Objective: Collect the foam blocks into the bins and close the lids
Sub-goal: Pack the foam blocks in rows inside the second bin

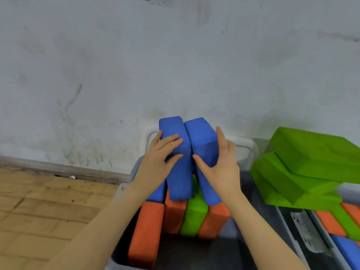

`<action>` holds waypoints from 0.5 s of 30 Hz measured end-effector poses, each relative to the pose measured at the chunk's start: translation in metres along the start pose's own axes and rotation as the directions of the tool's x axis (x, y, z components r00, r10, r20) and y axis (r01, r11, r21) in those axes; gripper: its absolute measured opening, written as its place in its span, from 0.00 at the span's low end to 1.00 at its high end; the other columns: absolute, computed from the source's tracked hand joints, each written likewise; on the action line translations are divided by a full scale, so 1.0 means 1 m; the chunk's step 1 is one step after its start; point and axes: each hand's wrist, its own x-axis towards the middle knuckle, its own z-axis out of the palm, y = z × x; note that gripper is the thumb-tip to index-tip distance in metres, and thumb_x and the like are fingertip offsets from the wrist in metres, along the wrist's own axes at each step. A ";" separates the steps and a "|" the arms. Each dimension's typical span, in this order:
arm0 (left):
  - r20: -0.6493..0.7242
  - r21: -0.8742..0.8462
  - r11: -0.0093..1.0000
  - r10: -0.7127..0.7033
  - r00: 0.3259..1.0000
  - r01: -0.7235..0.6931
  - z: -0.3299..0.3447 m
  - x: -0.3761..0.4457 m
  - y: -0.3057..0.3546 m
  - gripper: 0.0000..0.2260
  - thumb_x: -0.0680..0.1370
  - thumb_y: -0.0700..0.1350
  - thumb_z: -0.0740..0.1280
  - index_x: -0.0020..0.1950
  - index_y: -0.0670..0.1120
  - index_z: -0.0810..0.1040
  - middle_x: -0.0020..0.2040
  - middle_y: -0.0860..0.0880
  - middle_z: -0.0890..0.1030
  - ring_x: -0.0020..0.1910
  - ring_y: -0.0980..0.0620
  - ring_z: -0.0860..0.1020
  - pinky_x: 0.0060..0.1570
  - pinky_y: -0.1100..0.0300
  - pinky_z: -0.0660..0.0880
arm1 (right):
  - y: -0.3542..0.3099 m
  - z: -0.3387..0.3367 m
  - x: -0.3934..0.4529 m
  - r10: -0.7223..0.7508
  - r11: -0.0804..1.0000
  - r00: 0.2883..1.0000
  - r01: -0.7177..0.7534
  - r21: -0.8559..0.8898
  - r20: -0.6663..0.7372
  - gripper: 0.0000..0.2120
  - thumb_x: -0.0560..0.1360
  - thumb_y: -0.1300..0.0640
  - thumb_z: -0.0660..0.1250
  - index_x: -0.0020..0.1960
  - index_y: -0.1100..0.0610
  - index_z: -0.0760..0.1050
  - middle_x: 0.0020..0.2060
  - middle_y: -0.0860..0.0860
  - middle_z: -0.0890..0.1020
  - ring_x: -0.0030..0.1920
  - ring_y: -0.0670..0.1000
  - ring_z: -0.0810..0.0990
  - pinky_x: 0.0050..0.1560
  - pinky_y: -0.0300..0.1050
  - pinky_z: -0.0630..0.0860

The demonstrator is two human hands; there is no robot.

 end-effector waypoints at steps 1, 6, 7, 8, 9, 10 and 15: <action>0.013 -0.004 1.000 0.008 1.000 -0.008 0.003 -0.006 -0.003 0.17 0.73 0.46 0.67 0.61 0.43 0.78 0.62 0.53 0.74 0.69 0.39 0.66 0.67 0.70 0.57 | 0.006 0.001 -0.006 -0.022 0.996 0.999 0.025 -0.081 0.046 0.39 0.70 0.42 0.70 0.74 0.39 0.51 0.60 0.51 0.67 0.54 0.51 0.73 0.43 0.47 0.75; 0.124 0.157 0.987 -0.002 0.992 -0.018 0.007 -0.001 0.004 0.32 0.70 0.59 0.65 0.72 0.51 0.64 0.65 0.47 0.64 0.64 0.47 0.66 0.53 0.59 0.72 | 0.024 0.001 -0.008 -0.032 0.997 0.992 0.040 -0.064 0.122 0.30 0.67 0.44 0.73 0.66 0.49 0.67 0.70 0.52 0.59 0.61 0.53 0.71 0.43 0.52 0.78; 0.178 0.173 0.985 -0.050 0.983 0.019 0.007 0.002 0.006 0.33 0.70 0.60 0.65 0.74 0.53 0.62 0.68 0.45 0.61 0.67 0.46 0.64 0.54 0.58 0.70 | 0.026 -0.002 -0.006 -0.044 0.998 0.989 0.051 -0.047 0.144 0.30 0.67 0.44 0.73 0.65 0.48 0.66 0.72 0.50 0.58 0.62 0.53 0.71 0.43 0.51 0.78; 0.235 0.172 0.983 -0.110 0.966 0.070 0.008 0.005 0.008 0.34 0.71 0.60 0.66 0.74 0.55 0.61 0.72 0.44 0.57 0.71 0.46 0.61 0.56 0.58 0.68 | 0.030 -0.005 -0.005 -0.053 0.997 0.985 0.061 -0.043 0.166 0.31 0.67 0.43 0.73 0.66 0.46 0.65 0.73 0.49 0.57 0.62 0.52 0.72 0.44 0.52 0.78; 0.281 0.155 0.980 -0.167 0.945 0.127 0.009 0.006 0.009 0.33 0.71 0.59 0.68 0.74 0.56 0.60 0.75 0.44 0.54 0.73 0.47 0.59 0.59 0.60 0.65 | 0.032 -0.008 -0.004 -0.055 0.996 0.980 0.066 -0.053 0.189 0.32 0.67 0.43 0.73 0.68 0.43 0.64 0.74 0.48 0.56 0.62 0.52 0.73 0.45 0.52 0.78; 0.311 0.137 0.976 -0.204 0.928 0.169 0.011 0.007 0.011 0.33 0.72 0.56 0.70 0.74 0.56 0.61 0.77 0.46 0.52 0.74 0.49 0.58 0.60 0.64 0.62 | 0.035 -0.012 -0.002 -0.054 0.995 0.974 0.071 -0.068 0.219 0.34 0.67 0.43 0.73 0.69 0.42 0.64 0.74 0.48 0.56 0.61 0.52 0.74 0.45 0.52 0.78; 0.285 0.109 0.967 -0.254 0.924 0.232 0.017 0.005 0.024 0.30 0.72 0.48 0.72 0.72 0.50 0.66 0.77 0.47 0.55 0.73 0.51 0.59 0.60 0.75 0.53 | 0.034 -0.032 0.005 0.008 0.998 0.935 0.016 -0.066 0.355 0.34 0.67 0.46 0.74 0.69 0.44 0.65 0.74 0.47 0.55 0.61 0.53 0.73 0.51 0.51 0.77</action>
